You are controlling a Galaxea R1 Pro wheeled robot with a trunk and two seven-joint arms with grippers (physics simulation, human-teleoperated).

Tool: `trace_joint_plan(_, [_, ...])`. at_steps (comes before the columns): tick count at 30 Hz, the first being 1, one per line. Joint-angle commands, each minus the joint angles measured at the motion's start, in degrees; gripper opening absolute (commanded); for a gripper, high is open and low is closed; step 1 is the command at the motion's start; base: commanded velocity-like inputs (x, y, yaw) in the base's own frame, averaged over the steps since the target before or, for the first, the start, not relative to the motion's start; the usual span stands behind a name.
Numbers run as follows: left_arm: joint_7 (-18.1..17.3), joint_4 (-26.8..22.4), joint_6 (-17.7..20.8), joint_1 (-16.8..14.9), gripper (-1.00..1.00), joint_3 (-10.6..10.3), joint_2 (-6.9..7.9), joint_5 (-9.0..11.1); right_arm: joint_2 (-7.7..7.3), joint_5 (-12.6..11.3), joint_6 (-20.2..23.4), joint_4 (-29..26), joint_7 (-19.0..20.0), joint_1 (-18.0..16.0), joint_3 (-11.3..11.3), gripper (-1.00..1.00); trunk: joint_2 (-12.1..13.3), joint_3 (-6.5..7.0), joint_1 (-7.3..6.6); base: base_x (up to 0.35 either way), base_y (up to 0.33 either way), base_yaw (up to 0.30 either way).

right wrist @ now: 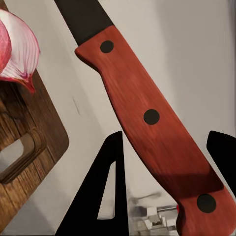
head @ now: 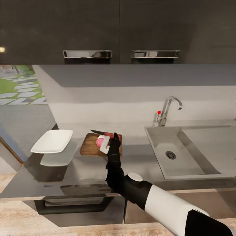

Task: In the kitchen, take the Vidalia onion out of the sink, dice it on the chopping board with the paring knife, put the diced onion into the bowl on the countertop, then place both the paring knife and the chopping board into the sink.

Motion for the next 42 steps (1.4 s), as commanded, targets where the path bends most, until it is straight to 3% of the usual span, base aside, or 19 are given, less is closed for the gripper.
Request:
trace_joint_plan(1, [-0.1,0.2,-0.3,-0.1,1.0,0.0,0.01,0.2,0.01,0.0,0.3,0.1,-0.2,-0.1,0.2,-1.0,-0.1,-0.07,0.0,-0.059,-0.039,0.0])
trace_joint_plan(42, [-0.1,0.2,-0.3,-0.1,1.0,0.0,0.02,0.2,0.01,-0.4,0.1,5.1,0.4,-0.1,0.5,-1.0,-0.1,-0.07,0.0,-0.002,-0.002,0.0])
